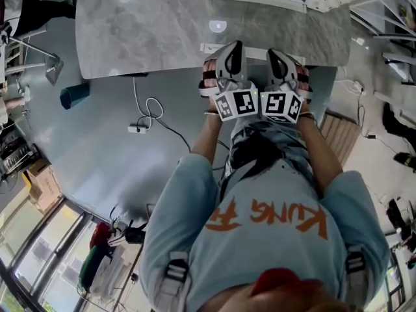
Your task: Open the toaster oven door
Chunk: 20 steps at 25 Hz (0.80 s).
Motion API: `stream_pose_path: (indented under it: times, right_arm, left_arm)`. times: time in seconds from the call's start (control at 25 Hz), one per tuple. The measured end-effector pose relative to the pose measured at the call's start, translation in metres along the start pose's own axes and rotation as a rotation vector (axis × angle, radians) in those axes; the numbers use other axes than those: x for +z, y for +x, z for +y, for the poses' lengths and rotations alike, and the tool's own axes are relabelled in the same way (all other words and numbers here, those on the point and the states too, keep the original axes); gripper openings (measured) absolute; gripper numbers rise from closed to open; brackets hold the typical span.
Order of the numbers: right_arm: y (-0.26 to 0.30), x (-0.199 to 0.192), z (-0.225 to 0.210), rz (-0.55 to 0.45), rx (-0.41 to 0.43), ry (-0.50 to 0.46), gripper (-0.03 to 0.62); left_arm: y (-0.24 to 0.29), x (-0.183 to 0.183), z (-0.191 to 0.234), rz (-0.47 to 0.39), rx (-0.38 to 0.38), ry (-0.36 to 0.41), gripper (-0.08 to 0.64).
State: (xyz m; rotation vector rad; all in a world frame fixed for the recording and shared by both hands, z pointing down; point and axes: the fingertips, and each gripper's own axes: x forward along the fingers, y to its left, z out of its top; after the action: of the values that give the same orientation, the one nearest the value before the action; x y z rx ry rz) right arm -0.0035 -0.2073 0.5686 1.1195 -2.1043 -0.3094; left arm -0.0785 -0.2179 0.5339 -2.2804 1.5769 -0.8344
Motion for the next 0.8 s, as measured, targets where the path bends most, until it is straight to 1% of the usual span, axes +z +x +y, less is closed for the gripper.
stream_pose_path:
  times: [0.12,0.24,0.4,0.52,0.68,0.8]
  right_arm:
    - [0.001,0.018,-0.030,-0.038,-0.011,0.080,-0.002]
    - [0.001,0.037,-0.067,-0.083,-0.041,0.176,-0.003]
    - [-0.002,0.059,-0.123,-0.146,-0.109,0.313,-0.003]
    - [-0.008,0.078,-0.167,-0.215,-0.169,0.409,-0.003]
    - [-0.031,0.113,-0.212,-0.331,-0.234,0.468,-0.003]
    - [-0.042,0.138,-0.243,-0.403,-0.276,0.499,-0.003]
  left_arm:
    - [0.012,0.021,0.020,-0.028,0.023,-0.073,0.003]
    - [0.023,0.044,0.040,-0.057,0.037,-0.180,0.003]
    - [0.032,0.079,0.071,-0.104,0.074,-0.330,0.003]
    - [0.038,0.113,0.094,-0.165,0.103,-0.404,0.002]
    - [0.034,0.163,0.120,-0.254,0.125,-0.476,0.002]
    - [0.036,0.193,0.140,-0.304,0.124,-0.531,0.002]
